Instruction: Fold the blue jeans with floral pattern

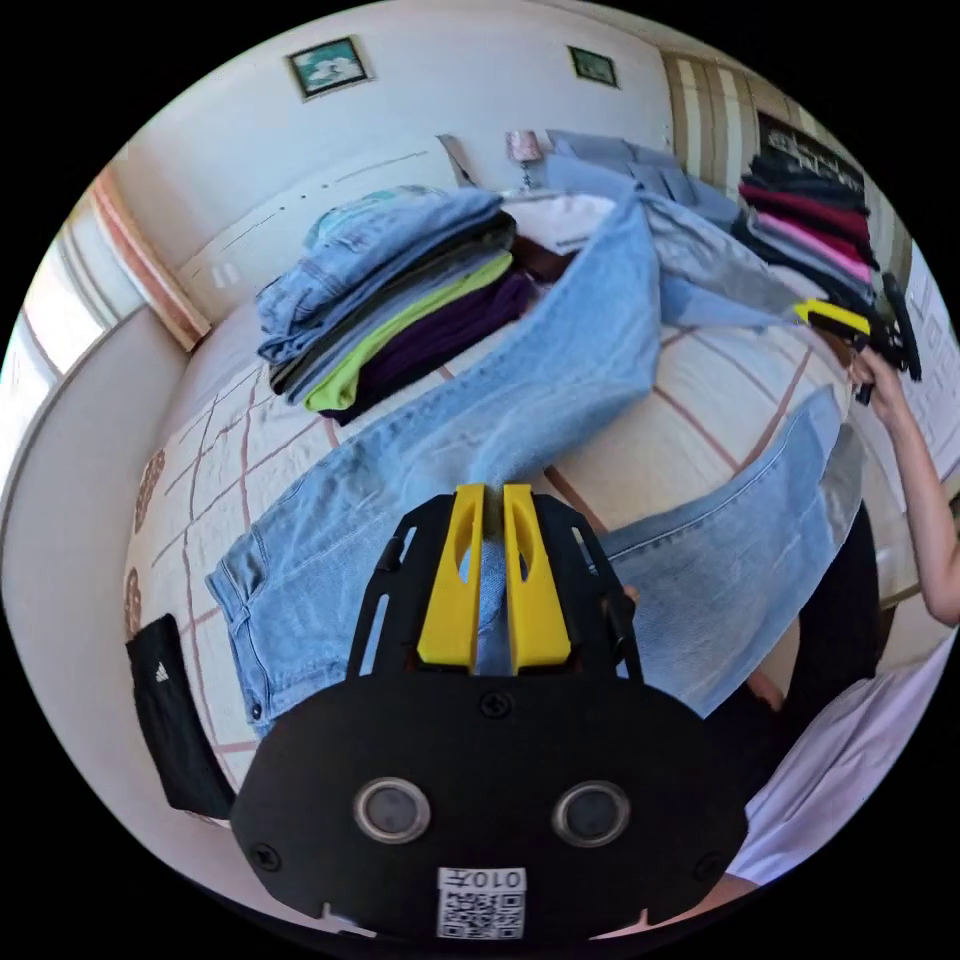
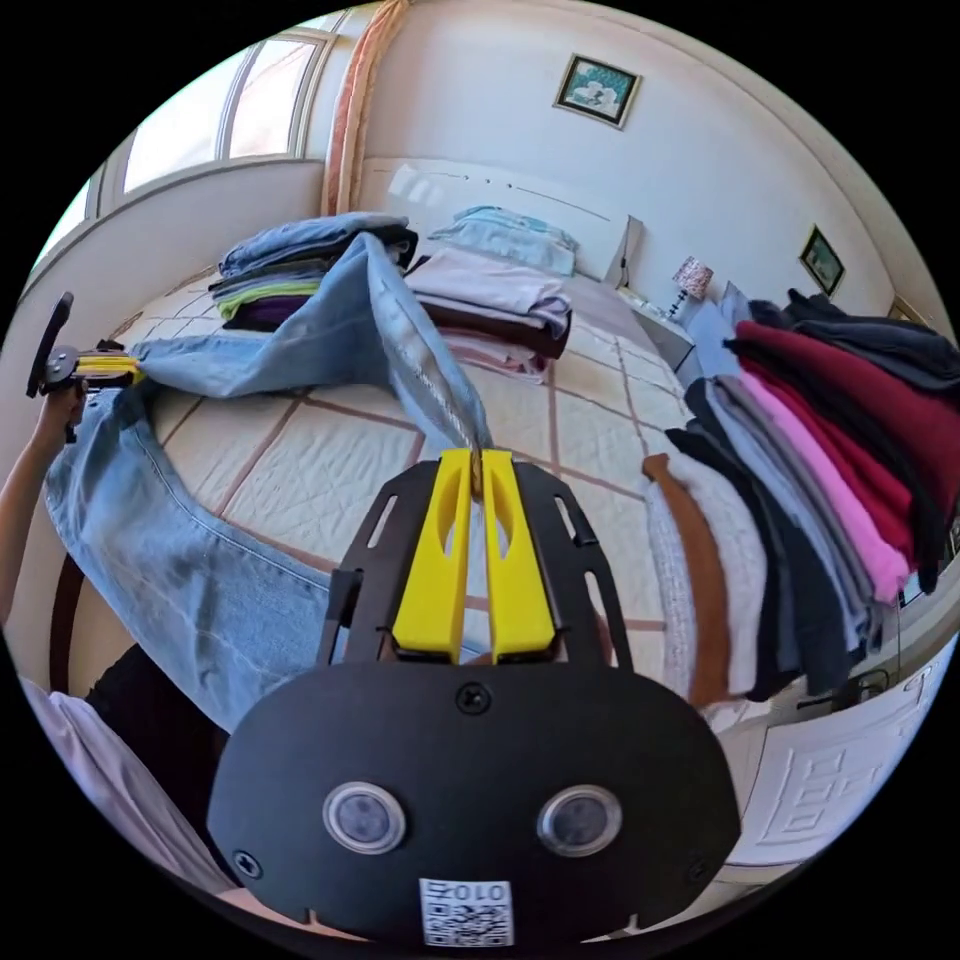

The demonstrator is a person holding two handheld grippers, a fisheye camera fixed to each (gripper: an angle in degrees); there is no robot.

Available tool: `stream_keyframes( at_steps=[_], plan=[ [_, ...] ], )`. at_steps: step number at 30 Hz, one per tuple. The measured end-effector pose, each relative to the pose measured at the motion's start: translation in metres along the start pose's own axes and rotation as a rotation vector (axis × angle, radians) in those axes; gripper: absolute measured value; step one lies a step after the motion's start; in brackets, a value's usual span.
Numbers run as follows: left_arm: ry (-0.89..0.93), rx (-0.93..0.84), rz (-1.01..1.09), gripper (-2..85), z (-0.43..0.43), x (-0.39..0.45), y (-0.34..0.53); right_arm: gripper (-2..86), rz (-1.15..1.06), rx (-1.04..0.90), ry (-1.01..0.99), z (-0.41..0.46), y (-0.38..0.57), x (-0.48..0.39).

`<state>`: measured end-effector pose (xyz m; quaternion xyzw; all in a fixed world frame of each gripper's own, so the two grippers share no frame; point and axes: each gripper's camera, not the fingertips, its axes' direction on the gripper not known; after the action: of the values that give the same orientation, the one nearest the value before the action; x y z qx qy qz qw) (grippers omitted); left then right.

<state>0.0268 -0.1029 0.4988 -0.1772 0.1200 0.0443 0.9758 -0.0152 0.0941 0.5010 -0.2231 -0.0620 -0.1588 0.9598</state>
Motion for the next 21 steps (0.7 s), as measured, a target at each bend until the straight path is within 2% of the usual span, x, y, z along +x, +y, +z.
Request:
stream_keyframes(
  at_steps=[3, 6, 9, 11, 12, 14, 16, 18, 20, 21],
  plan=[
    [0.028, 0.119, -0.114, 2.7, -0.031, -0.034, 0.027, 3.6, 0.025, 0.092, 0.062, -0.058, -0.010, 0.027],
    [0.080, 0.140, -0.158, 2.9, -0.027, -0.051, 0.040, 3.5, -0.019, 0.075, 0.060, -0.079, -0.036, 0.047],
    [0.036, 0.185, -0.189, 3.5, -0.018, -0.045, 0.034, 3.4, -0.043, -0.086, 0.126, -0.050, -0.071, 0.055],
    [0.002, 0.220, -0.199, 4.2, -0.011, -0.028, 0.023, 3.2, 0.037, -0.242, 0.164, -0.012, -0.083, 0.068],
    [-0.006, 0.208, -0.156, 4.8, 0.000, -0.009, 0.013, 3.2, 0.072, -0.283, 0.177, 0.000, -0.083, 0.073],
    [0.040, 0.042, 0.009, 6.4, 0.034, 0.022, -0.007, 3.3, 0.186, -0.429, 0.202, 0.055, -0.071, 0.094],
    [0.194, -0.182, 0.128, 8.8, 0.075, 0.039, -0.017, 3.7, 0.177, -0.533, 0.164, 0.095, -0.058, 0.100],
    [0.245, -0.086, 0.119, 9.8, 0.059, 0.028, -0.014, 4.0, 0.160, -0.519, 0.147, 0.106, -0.048, 0.100],
    [0.262, 0.041, 0.061, 10.6, 0.031, 0.000, -0.017, 5.1, 0.169, -0.357, 0.156, 0.089, -0.039, 0.103],
    [0.214, 0.103, 0.005, 11.2, 0.016, -0.024, -0.022, 5.6, 0.172, -0.314, 0.157, 0.084, -0.037, 0.104]
  ],
)
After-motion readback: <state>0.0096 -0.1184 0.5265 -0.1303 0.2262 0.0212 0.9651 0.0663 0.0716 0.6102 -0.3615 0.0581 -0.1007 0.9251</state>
